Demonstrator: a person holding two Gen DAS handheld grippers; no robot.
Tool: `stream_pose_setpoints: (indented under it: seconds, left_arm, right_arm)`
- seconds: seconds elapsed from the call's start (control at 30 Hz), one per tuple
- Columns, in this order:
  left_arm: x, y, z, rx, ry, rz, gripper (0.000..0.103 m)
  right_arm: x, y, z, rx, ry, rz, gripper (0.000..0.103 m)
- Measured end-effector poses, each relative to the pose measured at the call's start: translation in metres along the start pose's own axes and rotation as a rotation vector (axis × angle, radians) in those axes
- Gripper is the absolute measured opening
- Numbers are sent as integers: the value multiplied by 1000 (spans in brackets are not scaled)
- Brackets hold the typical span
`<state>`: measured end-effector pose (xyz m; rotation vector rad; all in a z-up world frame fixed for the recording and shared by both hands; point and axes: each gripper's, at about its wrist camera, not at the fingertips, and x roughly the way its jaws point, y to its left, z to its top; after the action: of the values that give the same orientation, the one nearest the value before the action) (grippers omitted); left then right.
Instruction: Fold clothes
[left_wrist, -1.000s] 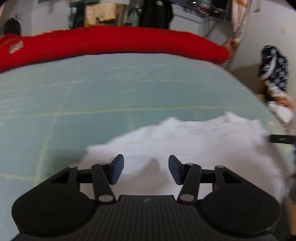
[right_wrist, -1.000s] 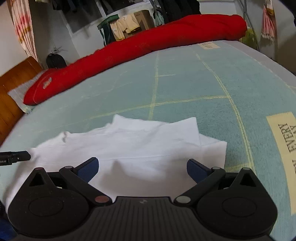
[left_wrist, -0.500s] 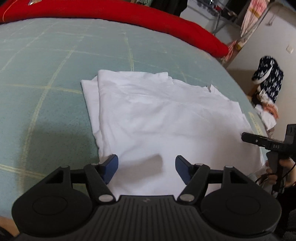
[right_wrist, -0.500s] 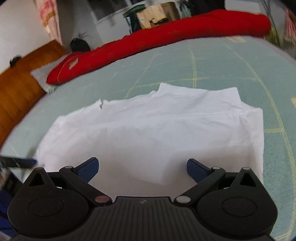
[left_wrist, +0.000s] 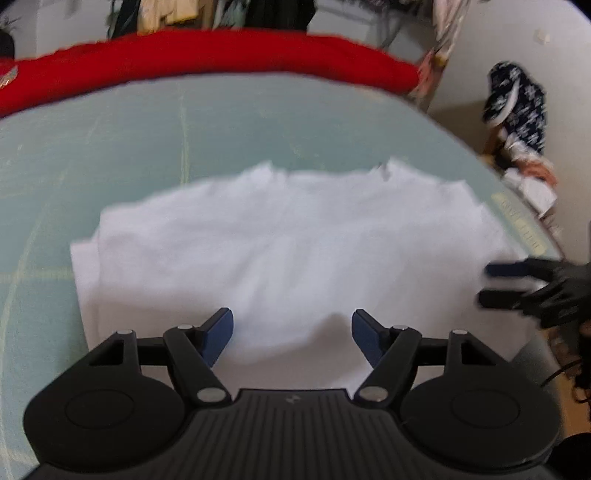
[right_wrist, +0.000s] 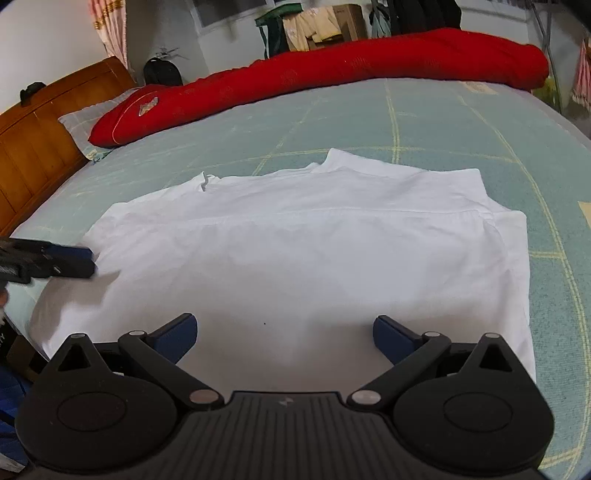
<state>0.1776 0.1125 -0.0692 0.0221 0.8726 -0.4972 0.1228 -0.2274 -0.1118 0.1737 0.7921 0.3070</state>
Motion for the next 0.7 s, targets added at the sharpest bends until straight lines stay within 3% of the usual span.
stream_pose_setpoints:
  seconds: [0.13,0.27,0.37,0.47,0.6,0.7]
  left_arm:
    - [-11,2,-8,11,2,36,73]
    - [-22,0,-2,46,-13,99,73]
    - [-21,-1,10,39,-44,75,73]
    - [-8,-3,22,37,-56,64,73]
    - [11,-4,21,19,-35,55,73]
    - [17,-1,15,15,-34,45,75]
  right_arm:
    - [2,4,-5,-42,-4,-17,103]
    - [4,19,-12,-177,-4,-81,103]
    - [-2,25,-3,-202,-15,-90,103]
    - [-11,20,13,-192,-71,-75,103]
    - [-3,-4,21,-86,-30,-94,103]
    - [-3,-26,10,3,-23,-42,103]
